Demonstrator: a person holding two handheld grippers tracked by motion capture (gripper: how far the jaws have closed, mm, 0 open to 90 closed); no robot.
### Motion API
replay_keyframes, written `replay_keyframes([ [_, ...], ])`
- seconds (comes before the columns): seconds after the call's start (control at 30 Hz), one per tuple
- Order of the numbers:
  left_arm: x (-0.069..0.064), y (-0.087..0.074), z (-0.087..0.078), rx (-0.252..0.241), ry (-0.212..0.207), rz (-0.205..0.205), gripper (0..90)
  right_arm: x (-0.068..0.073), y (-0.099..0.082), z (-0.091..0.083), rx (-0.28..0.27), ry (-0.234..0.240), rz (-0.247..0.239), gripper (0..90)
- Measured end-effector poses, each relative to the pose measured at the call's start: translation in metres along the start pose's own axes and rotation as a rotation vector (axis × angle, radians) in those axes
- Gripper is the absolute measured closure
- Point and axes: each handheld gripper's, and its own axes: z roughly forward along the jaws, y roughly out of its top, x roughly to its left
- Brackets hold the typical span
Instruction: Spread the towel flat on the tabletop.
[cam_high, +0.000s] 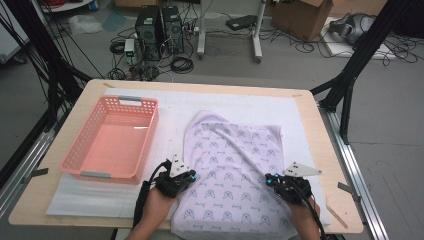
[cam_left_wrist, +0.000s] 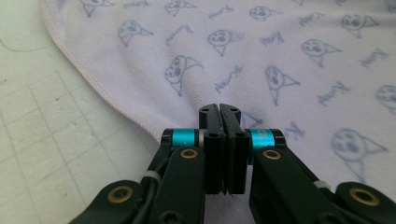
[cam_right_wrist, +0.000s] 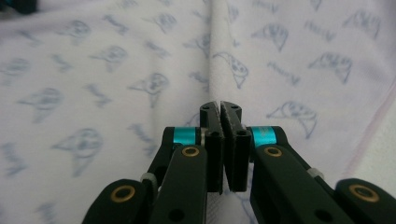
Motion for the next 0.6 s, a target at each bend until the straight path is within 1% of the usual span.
replay_keyframes([
  [0.03, -0.001, -0.001, -0.004, -0.004, -0.012, -0.002, 87.9, 0.002, 0.000, -0.005, -0.011, 0.009, -0.013, 88.1],
  [0.07, -0.001, -0.003, -0.007, -0.010, -0.014, -0.004, 87.8, 0.005, -0.001, -0.010, -0.017, 0.020, -0.023, 88.1],
  [0.1, -0.003, -0.005, -0.013, -0.021, -0.023, -0.009, 87.6, 0.007, -0.002, -0.014, -0.020, 0.028, -0.027, 88.1],
  [0.13, -0.005, -0.007, -0.017, -0.026, -0.031, -0.007, 87.5, 0.011, -0.004, -0.019, -0.022, 0.040, -0.042, 88.1],
  [0.2, -0.008, -0.012, -0.024, -0.029, -0.045, -0.008, 87.3, 0.016, -0.008, -0.026, -0.017, 0.055, -0.055, 88.1],
  [0.23, -0.010, -0.015, -0.027, -0.027, -0.054, -0.001, 87.2, 0.019, -0.011, -0.030, -0.014, 0.064, -0.054, 88.1],
  [0.3, -0.013, -0.021, -0.032, -0.026, -0.067, -0.003, 87.0, 0.024, -0.018, -0.036, 0.008, 0.091, -0.050, 88.1],
  [0.33, -0.014, -0.023, -0.034, -0.023, -0.072, -0.002, 86.9, 0.026, -0.022, -0.038, 0.017, 0.092, -0.054, 88.1],
  [0.37, -0.015, -0.025, -0.036, -0.024, -0.079, -0.007, 86.6, 0.029, -0.025, -0.040, 0.031, 0.104, -0.051, 88.1],
  [0.4, -0.016, -0.027, -0.037, -0.021, -0.085, -0.003, 86.0, 0.031, -0.029, -0.042, 0.050, 0.112, -0.046, 88.1],
  [0.43, -0.016, -0.028, -0.038, -0.026, -0.092, -0.010, 84.9, 0.032, -0.031, -0.043, 0.064, 0.113, -0.043, 88.0],
  [0.47, -0.016, -0.028, -0.039, -0.026, -0.095, -0.011, 82.3, 0.033, -0.035, -0.044, 0.086, 0.127, -0.031, 87.7],
  [0.5, -0.016, -0.027, -0.039, -0.037, -0.096, -0.019, 77.2, 0.033, -0.036, -0.044, 0.099, 0.142, -0.019, 86.6],
  [0.53, -0.014, -0.025, -0.039, -0.048, -0.098, -0.035, 69.3, 0.032, -0.037, -0.044, 0.094, 0.143, -0.023, 83.3],
  [0.57, -0.013, -0.023, -0.037, -0.057, -0.099, -0.038, 64.1, 0.031, -0.035, -0.045, 0.073, 0.131, -0.016, 75.9],
  [0.6, -0.012, -0.020, -0.035, -0.069, -0.092, -0.039, 59.7, 0.028, -0.032, -0.045, 0.045, 0.121, -0.003, 70.5],
])
